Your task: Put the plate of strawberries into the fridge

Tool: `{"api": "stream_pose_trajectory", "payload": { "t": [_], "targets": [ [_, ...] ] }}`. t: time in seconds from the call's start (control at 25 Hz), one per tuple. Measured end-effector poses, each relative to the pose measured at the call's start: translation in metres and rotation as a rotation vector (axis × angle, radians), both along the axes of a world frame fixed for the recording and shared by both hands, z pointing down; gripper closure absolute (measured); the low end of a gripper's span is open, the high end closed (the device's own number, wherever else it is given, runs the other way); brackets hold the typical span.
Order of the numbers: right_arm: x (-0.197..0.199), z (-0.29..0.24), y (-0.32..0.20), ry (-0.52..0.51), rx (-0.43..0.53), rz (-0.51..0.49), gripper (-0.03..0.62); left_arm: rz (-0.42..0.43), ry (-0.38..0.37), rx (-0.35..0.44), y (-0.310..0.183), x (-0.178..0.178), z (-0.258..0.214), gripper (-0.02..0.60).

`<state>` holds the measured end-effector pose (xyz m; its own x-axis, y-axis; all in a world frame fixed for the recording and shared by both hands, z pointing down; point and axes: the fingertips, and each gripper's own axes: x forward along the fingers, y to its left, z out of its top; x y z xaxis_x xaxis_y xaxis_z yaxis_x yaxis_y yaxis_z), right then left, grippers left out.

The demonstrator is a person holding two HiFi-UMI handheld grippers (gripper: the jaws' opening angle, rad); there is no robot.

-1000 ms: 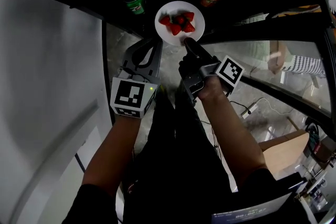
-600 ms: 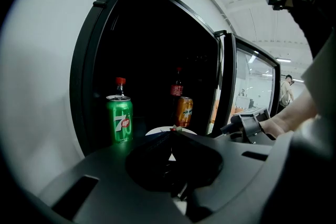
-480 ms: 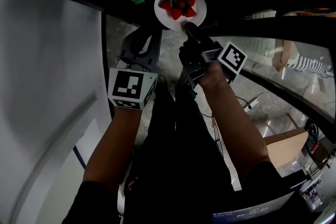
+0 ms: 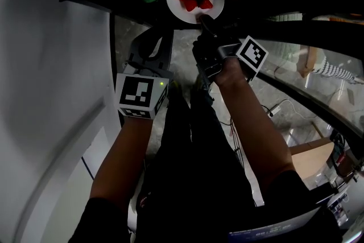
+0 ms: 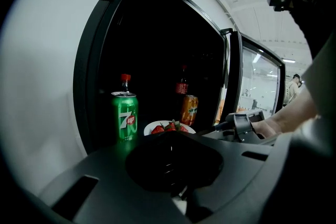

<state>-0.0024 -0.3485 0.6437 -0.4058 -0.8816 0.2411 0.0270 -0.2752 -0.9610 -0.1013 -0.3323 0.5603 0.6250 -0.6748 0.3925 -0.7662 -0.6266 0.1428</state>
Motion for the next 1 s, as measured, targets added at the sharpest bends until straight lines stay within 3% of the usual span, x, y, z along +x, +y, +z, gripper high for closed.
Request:
{"api": "stream_pose_trajectory", "payload": {
  "t": [0.56, 0.64, 1.0],
  "targets": [
    [-0.004, -0.013, -0.027, -0.048, 0.012, 0.040, 0.571, -0.008, -0.001, -0.023, -0.001, -0.002, 0.004, 0.577],
    [-0.004, -0.016, -0.029, -0.065, -0.004, 0.054, 0.517, -0.009, 0.001, -0.025, -0.001, -0.002, 0.004, 0.575],
    [-0.008, -0.014, -0.019, -0.073, -0.067, 0.067, 0.496, -0.014, 0.011, -0.023, 0.000, -0.004, 0.008, 0.575]
  ]
}}
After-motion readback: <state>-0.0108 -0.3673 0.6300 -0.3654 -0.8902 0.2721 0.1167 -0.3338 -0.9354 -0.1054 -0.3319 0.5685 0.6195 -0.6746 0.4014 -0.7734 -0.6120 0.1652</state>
